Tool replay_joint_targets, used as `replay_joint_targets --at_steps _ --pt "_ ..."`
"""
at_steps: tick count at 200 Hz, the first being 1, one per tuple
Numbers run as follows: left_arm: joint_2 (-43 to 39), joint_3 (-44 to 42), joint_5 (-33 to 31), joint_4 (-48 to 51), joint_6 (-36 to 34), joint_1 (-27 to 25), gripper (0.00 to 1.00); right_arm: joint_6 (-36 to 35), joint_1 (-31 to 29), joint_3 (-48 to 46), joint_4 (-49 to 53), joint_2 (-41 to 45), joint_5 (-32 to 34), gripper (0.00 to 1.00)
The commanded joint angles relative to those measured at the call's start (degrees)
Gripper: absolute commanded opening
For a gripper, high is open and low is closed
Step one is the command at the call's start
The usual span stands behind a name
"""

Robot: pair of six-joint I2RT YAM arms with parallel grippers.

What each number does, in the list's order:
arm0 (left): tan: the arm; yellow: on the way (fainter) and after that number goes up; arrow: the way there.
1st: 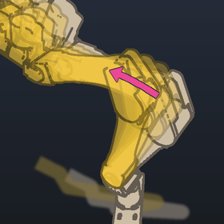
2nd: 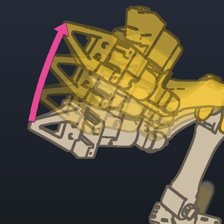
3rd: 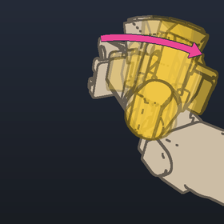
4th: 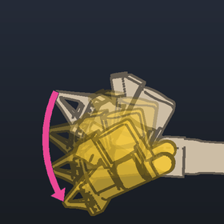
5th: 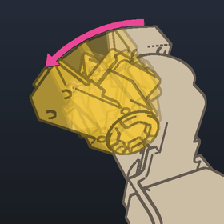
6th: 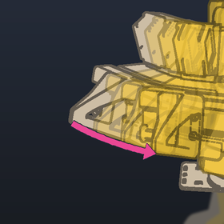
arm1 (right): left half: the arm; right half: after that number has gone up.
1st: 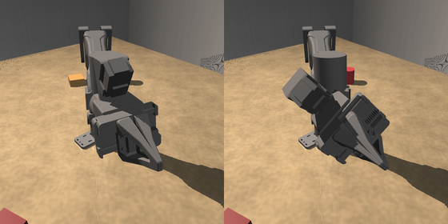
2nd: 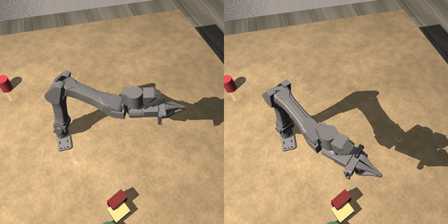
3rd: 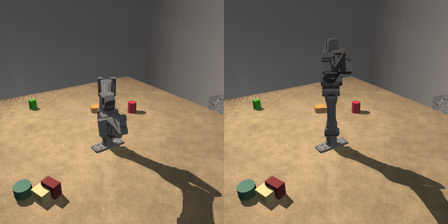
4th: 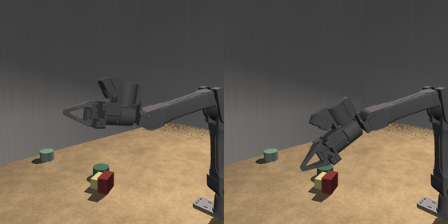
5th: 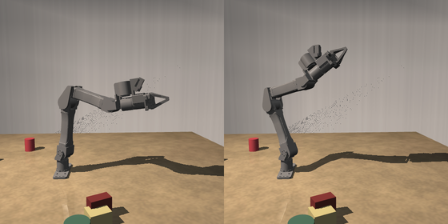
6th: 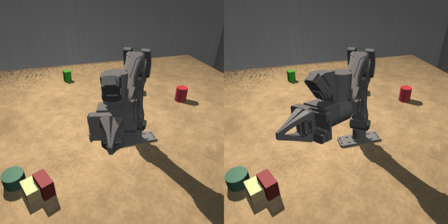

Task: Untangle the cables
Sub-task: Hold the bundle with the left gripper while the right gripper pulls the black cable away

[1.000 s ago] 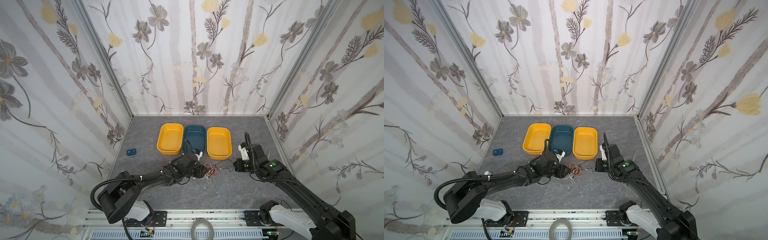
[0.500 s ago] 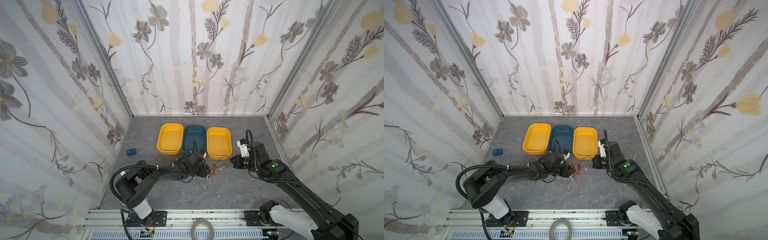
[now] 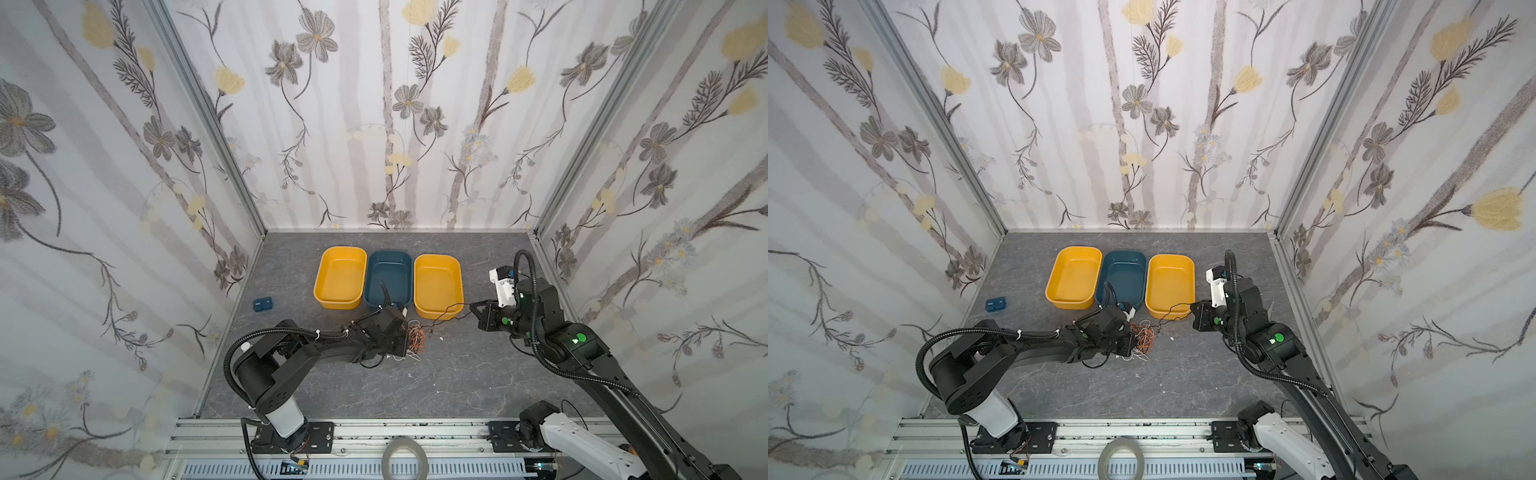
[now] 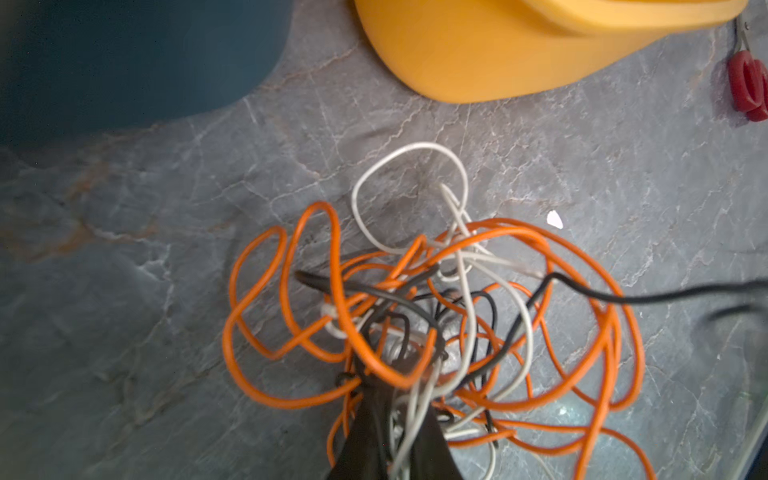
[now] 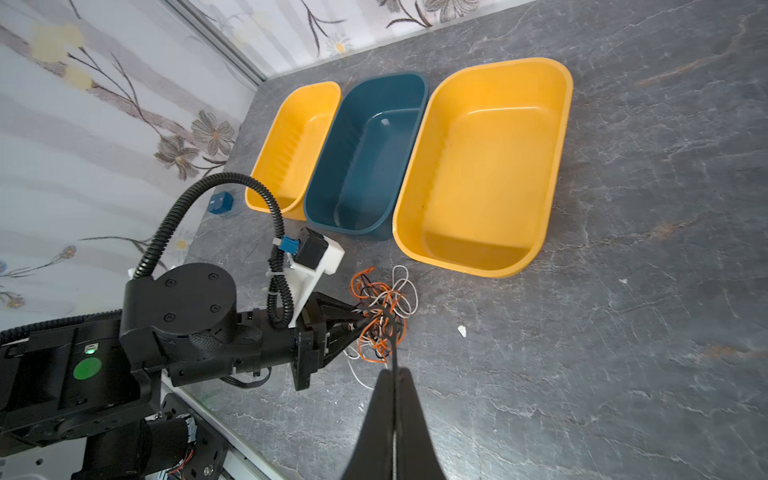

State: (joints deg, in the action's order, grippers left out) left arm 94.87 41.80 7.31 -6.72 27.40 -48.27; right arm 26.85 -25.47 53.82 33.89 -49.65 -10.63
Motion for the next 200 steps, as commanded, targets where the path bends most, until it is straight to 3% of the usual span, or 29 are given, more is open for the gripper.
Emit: replay_joint_targets --at_steps 1,71,133,200 --pt "-1.0 -0.9 -1.1 0.7 0.8 0.3 0.13 -0.9 1.8 1.2 1.5 0.8 2.9 0.02" --pt "-5.8 -4.3 -2.1 2.1 0.9 1.2 0.11 0.5 6.8 -3.1 3.1 -0.7 6.2 0.02" --pt "-11.1 -7.7 -3.2 4.4 0.2 3.0 0.11 3.2 16.5 -8.3 3.2 -2.1 8.3 0.03" --pt "-14.4 -8.7 -2.6 4.8 -0.1 3.8 0.11 4.9 18.3 -14.3 -0.4 -7.8 4.1 0.04"
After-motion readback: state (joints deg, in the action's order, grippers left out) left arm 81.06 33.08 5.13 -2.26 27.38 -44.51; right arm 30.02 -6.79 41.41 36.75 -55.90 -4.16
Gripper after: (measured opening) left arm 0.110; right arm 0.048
